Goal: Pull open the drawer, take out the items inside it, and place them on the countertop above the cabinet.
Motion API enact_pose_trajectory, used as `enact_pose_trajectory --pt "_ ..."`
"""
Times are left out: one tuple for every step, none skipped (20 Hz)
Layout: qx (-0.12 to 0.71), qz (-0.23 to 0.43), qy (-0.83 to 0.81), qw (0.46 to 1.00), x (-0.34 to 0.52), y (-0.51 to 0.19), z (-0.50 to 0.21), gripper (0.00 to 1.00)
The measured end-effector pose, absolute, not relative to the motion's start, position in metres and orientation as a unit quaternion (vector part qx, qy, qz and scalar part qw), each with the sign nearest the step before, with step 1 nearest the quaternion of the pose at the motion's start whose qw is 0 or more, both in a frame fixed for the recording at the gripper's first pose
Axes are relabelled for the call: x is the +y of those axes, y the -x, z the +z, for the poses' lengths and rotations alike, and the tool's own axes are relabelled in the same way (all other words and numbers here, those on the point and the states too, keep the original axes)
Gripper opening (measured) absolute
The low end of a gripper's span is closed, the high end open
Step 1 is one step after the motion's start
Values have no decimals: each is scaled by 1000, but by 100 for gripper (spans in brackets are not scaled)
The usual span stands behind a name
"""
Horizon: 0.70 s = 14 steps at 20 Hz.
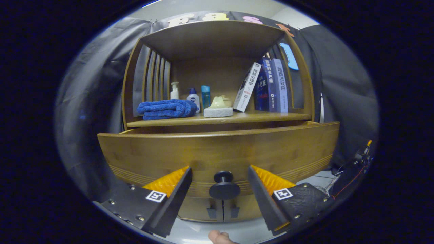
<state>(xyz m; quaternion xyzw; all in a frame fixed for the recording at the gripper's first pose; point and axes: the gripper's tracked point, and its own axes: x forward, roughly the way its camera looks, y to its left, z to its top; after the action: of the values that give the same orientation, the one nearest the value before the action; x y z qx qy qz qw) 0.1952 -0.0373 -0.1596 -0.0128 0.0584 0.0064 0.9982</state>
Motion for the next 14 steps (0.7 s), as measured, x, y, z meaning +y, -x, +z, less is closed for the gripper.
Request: enact_pose_trajectory --pt "56 7 12 998 -37 -201 -159 99" --pt "53 8 12 999 -36 -208 -160 99" --pt "50 7 13 999 -36 -214 -159 99" --pt "46 7 16 999 -36 -220 -161 99" --pt "42 7 23 999 -35 -225 -161 99" --pt "35 7 32 999 -36 -230 -162 99" --pt "27 6 44 999 -36 -233 -163 99" --pt "21 5 52 998 -35 -236 -164 99" --pt "15 5 51 999 -35 -238 -163 99" --pt "13 6 46 999 -34 -241 -164 99" --pt "12 6 46 999 -34 -244 -163 99" --pt "11 6 48 999 -34 -249 -164 99" --pt "10 5 51 999 -35 -252 -164 99" --pt "9 5 49 999 -34 -257 -163 100"
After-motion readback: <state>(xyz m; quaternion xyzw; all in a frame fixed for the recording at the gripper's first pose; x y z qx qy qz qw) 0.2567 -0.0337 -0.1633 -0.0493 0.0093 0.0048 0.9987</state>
